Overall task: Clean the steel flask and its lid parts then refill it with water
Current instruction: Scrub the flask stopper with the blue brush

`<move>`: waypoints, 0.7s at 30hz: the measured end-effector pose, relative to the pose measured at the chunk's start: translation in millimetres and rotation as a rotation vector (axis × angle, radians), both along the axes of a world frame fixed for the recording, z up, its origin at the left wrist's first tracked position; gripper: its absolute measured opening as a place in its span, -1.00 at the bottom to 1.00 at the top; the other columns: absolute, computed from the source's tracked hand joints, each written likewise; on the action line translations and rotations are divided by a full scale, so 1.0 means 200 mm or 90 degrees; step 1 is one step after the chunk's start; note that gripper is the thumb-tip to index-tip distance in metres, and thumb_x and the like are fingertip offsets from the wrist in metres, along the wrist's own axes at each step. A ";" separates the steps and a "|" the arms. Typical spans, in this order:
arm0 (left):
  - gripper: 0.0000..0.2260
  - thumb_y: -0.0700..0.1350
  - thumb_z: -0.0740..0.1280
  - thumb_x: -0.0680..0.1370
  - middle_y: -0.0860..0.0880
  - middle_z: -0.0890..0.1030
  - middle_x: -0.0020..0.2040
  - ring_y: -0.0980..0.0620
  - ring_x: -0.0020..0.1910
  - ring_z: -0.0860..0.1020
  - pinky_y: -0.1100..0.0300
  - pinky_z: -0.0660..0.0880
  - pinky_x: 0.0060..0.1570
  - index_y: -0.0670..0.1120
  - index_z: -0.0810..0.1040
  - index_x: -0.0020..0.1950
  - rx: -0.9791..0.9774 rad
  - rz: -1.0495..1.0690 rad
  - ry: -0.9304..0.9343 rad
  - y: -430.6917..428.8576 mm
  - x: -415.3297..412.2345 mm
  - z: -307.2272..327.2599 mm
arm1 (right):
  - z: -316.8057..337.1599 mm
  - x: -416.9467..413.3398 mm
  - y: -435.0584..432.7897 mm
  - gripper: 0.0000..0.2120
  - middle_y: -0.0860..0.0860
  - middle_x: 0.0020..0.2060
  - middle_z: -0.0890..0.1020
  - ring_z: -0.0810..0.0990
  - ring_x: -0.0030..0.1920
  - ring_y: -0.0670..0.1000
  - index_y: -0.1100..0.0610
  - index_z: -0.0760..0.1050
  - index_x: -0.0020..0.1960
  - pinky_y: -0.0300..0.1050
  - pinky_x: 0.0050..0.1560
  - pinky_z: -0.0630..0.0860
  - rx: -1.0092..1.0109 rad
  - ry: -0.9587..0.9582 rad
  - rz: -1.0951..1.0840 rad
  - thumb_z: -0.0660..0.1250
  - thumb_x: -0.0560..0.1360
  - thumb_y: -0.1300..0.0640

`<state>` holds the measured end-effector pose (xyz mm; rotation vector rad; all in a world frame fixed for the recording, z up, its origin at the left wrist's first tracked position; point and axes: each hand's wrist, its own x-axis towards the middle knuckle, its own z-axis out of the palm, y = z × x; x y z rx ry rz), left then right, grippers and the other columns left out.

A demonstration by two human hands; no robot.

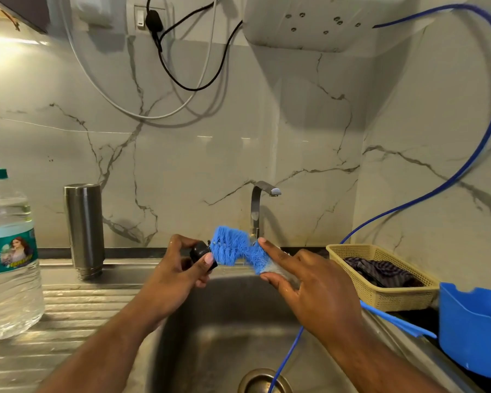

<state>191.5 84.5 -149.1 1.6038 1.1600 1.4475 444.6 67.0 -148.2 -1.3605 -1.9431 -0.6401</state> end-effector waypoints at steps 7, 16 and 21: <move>-0.69 -0.02 0.39 0.60 -0.20 0.69 -0.13 0.03 -0.26 0.64 0.16 0.60 -0.23 -0.05 0.36 0.25 -0.044 0.050 -0.088 0.02 0.13 -0.05 | -0.01 -0.11 -0.02 -0.47 -0.13 -0.30 0.36 0.31 -0.33 -0.13 -0.27 0.15 0.59 -0.21 -0.33 0.28 -0.020 0.009 -0.014 0.07 0.63 -0.27; -0.64 0.07 0.45 0.53 -0.17 0.69 -0.06 0.00 -0.18 0.65 0.19 0.57 -0.22 0.00 0.39 0.21 -0.041 0.081 -0.095 -0.03 0.24 -0.02 | -0.03 -0.16 -0.03 -0.24 -0.08 -0.26 0.45 0.40 -0.35 -0.10 -0.22 0.14 0.60 -0.20 -0.51 0.42 -0.015 -0.011 0.000 0.44 0.52 -0.10; -0.64 0.12 0.43 0.52 -0.14 0.70 -0.14 0.02 -0.24 0.61 0.16 0.58 -0.21 0.03 0.38 0.16 0.000 0.101 -0.053 -0.05 0.23 -0.02 | -0.04 -0.20 -0.01 -0.12 -0.08 -0.20 0.50 0.29 -0.32 -0.16 -0.25 0.09 0.61 -0.31 -0.48 0.27 -0.009 0.008 -0.013 0.52 0.46 -0.04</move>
